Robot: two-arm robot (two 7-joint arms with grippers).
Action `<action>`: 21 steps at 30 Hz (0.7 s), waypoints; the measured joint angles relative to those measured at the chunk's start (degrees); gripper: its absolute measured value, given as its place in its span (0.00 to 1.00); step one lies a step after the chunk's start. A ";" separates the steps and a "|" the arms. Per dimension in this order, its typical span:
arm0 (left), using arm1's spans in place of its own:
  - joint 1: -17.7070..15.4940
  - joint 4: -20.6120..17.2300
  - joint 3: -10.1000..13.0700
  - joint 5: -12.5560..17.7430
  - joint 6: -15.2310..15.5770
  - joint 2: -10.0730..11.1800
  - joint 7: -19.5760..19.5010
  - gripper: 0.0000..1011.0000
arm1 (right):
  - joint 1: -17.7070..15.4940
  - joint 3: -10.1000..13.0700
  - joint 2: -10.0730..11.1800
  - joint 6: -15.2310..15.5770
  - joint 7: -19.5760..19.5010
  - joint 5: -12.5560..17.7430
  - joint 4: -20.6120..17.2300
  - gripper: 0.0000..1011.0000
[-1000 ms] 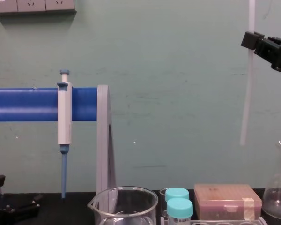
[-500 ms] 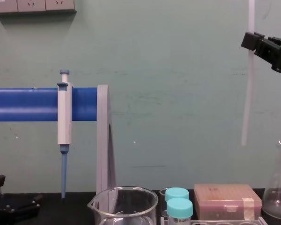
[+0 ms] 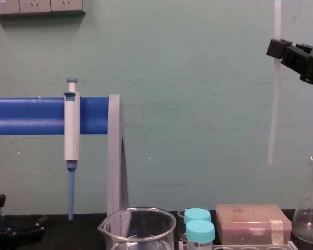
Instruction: Pick up the stirring rod with one hand, then place it down.
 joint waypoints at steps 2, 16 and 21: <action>0.00 0.00 0.00 0.00 0.00 0.00 0.00 0.99 | 0.02 -0.03 0.00 0.08 0.00 -0.01 0.07 0.06; 0.00 0.00 0.00 0.00 0.00 0.00 0.00 0.99 | 0.62 -0.42 -0.20 0.23 0.11 -0.12 1.01 0.06; 0.00 0.00 0.00 0.00 0.00 0.00 0.00 0.99 | 0.66 -0.47 -0.21 0.27 0.11 -0.24 1.08 0.06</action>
